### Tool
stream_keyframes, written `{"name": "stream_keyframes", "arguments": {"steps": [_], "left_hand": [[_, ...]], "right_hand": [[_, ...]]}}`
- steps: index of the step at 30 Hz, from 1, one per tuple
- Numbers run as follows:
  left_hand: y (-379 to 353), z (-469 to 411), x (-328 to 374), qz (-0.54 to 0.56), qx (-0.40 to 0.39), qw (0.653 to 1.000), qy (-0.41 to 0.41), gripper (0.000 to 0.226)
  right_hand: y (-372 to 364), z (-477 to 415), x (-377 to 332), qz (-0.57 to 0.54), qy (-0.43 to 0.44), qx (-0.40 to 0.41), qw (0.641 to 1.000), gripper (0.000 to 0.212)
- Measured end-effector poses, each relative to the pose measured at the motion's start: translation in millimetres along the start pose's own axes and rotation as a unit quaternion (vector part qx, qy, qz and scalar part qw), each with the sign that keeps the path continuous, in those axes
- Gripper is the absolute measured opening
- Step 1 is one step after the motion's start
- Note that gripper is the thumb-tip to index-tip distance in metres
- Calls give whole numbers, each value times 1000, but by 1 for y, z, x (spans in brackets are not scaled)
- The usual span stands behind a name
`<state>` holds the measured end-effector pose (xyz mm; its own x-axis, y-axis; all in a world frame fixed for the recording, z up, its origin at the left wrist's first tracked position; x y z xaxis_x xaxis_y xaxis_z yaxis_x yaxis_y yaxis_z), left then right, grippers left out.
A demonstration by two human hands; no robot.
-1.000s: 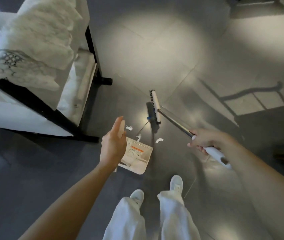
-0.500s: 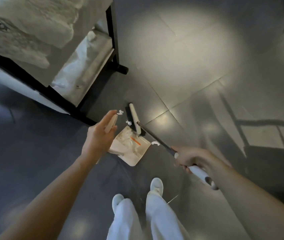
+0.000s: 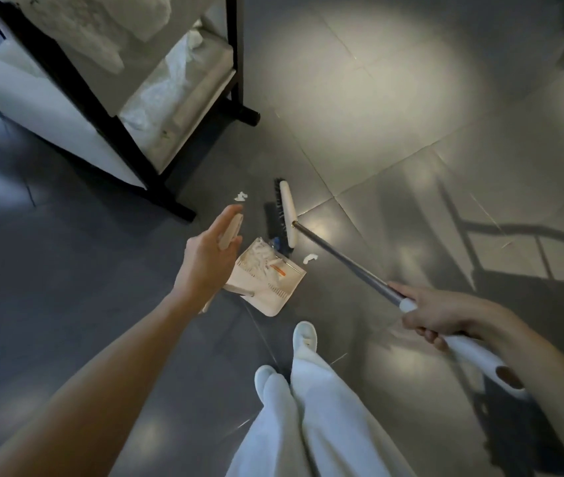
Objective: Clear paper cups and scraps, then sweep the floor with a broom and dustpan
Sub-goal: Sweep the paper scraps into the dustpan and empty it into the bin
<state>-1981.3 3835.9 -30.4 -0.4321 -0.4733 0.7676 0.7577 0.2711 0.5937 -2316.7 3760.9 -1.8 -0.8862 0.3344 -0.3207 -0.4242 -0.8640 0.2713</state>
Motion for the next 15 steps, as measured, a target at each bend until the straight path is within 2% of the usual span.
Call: {"name": "stream_keyframes", "arguments": {"steps": [9, 15], "left_hand": [[-29, 44, -3, 16, -16, 1000, 22, 48], [-41, 46, 9, -6, -2, 1000, -6, 50]], "right_hand": [[-21, -17, 23, 77, -19, 7, 997, 64], [-50, -24, 26, 44, -24, -42, 998, 75]]}}
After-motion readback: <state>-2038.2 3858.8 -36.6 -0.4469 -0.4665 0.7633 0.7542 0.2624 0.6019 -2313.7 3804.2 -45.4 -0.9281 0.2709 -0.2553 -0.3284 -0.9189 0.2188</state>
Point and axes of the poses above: each hand's wrist, its own z-axis away from the middle knuckle, its own y-axis out of the back of the hand, x = y × z, the point moved 2 cm from there along -z, towards the middle knuckle, and after that the axes turned 4 degrees about y, right-handed, at the moved point
